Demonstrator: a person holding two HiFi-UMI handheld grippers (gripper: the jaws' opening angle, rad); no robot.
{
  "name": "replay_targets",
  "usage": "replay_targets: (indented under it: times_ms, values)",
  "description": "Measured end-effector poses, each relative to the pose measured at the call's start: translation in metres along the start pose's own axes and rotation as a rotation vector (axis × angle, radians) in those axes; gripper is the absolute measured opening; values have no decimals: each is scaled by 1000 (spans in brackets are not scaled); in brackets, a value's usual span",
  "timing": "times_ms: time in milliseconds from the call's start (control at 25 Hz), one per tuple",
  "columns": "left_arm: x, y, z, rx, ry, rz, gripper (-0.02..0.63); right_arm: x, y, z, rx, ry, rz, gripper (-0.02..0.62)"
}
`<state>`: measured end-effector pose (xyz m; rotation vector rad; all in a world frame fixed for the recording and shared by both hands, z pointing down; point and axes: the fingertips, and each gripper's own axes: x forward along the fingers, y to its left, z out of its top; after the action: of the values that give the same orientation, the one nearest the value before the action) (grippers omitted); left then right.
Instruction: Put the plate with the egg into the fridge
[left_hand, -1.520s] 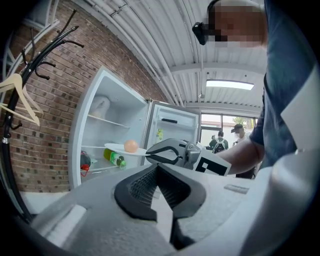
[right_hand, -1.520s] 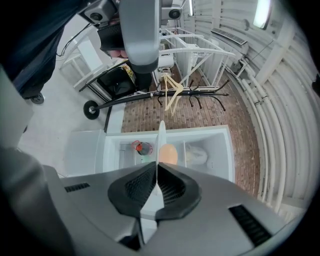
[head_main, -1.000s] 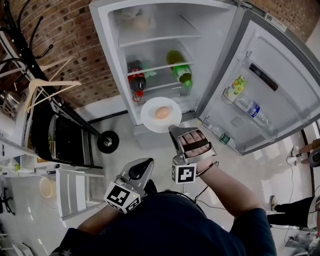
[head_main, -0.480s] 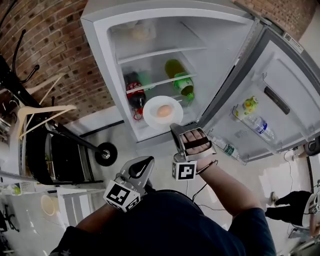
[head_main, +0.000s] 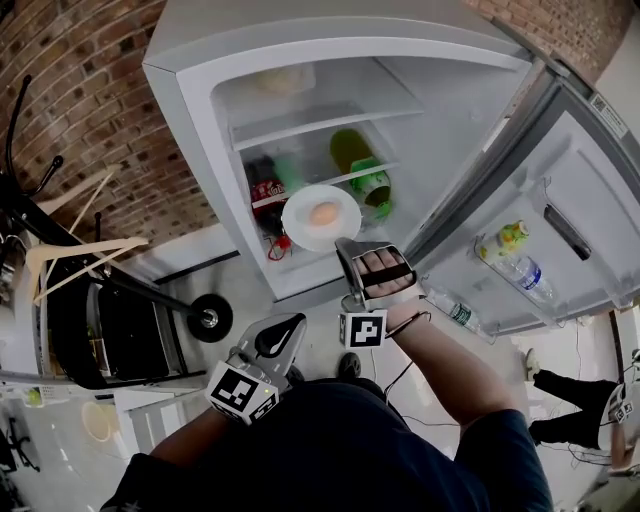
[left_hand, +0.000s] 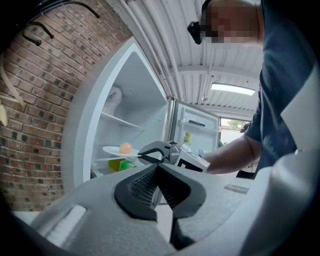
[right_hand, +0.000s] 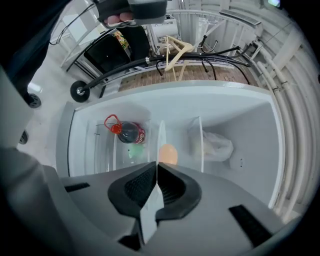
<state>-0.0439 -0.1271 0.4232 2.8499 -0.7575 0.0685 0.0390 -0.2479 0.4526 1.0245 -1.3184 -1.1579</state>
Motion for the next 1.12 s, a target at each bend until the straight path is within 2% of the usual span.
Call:
replay_targets:
  times_ms: [520, 1120]
  values:
    - [30, 20, 9, -21, -40, 101, 5, 74, 9, -17, -34, -48, 47, 17]
    - [24, 33, 5, -24, -26, 172, 5, 121, 28, -33, -65, -37, 114, 17]
